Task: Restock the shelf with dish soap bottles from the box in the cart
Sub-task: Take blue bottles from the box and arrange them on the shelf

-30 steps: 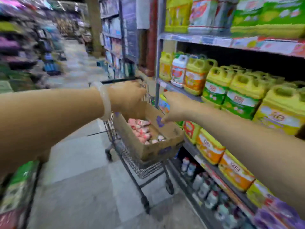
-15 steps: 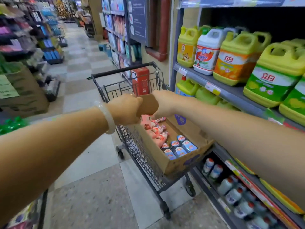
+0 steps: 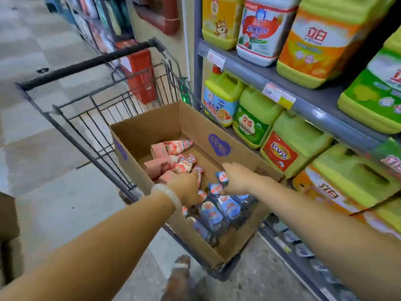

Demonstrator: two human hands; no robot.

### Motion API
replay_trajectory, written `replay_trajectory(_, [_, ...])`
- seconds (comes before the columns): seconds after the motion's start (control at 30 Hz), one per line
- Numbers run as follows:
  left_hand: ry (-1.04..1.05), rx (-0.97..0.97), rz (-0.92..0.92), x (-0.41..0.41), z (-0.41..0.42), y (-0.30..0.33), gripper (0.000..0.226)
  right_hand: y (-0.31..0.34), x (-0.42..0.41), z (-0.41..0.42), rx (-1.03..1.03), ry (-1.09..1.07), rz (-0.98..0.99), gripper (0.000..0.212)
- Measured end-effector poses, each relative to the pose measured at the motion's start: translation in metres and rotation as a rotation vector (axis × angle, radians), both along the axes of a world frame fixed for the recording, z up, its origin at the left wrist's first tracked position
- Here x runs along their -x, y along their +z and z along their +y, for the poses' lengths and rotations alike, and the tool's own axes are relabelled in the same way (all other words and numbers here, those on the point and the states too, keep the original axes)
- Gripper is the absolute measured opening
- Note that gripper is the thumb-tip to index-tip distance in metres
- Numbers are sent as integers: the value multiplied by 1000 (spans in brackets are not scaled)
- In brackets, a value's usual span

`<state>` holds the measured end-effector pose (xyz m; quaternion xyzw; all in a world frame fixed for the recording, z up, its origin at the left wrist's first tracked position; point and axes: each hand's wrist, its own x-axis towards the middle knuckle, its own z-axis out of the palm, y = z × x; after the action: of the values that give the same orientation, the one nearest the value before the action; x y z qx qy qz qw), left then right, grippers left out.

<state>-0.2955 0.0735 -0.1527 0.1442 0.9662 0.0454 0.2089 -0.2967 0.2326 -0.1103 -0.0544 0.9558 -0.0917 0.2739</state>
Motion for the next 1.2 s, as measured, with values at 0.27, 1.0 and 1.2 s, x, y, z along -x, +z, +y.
replay_trajectory(0.27, [155, -105, -392, 61, 17, -85, 68, -111, 50, 28, -4, -335, -213, 65])
replay_trajectory(1.0, [587, -151, -944, 67, 74, -236, 44, -241, 47, 45, -198, -695, -408, 102])
replay_trajectory(1.2, [908, -266, -1131, 67, 70, -244, 61, -248, 50, 26, -259, -692, -527, 120])
